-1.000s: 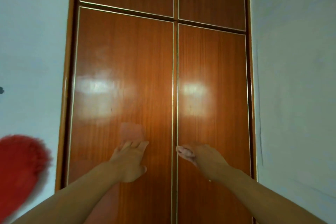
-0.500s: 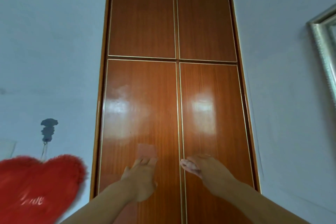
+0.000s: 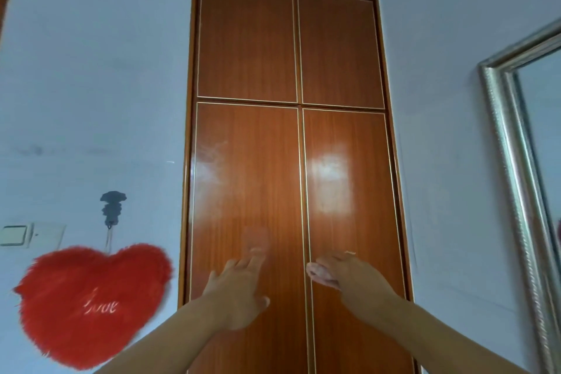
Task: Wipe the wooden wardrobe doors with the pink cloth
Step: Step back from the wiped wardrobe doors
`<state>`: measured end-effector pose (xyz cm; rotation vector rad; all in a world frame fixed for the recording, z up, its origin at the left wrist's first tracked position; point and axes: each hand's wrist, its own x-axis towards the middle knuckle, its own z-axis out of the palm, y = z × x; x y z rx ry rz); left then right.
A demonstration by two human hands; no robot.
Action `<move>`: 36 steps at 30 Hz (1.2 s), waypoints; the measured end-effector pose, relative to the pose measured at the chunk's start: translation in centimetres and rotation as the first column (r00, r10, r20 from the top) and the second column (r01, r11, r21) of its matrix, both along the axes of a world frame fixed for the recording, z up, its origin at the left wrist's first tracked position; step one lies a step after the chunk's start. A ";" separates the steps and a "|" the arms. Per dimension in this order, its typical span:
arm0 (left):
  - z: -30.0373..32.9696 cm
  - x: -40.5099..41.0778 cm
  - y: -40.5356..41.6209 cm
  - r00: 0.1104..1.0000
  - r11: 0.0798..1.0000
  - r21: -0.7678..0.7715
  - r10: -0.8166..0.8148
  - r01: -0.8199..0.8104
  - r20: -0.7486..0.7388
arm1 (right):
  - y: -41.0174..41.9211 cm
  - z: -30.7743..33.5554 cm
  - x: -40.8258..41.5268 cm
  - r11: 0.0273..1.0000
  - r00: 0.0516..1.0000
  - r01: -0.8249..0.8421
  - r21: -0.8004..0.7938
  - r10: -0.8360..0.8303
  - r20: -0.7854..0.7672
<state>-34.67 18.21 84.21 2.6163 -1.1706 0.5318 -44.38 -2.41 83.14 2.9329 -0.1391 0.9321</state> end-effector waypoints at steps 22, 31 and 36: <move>-4.9 -10.7 0.5 0.992 0.983 0.160 0.105 -0.092 -0.071 | -1.1 -4.1 -11.1 0.993 0.960 0.104 0.052 -0.086 -0.268; -10.5 -17.2 -0.1 0.955 0.953 0.262 0.209 -0.151 -0.211 | -1.8 -10.6 -14.7 0.985 0.906 0.162 0.067 -0.121 -0.405; -12.3 -19.9 1.2 0.942 0.946 0.291 0.220 -0.143 -0.253 | -1.1 -12.3 -17.4 0.985 0.866 0.166 0.048 -0.122 -0.484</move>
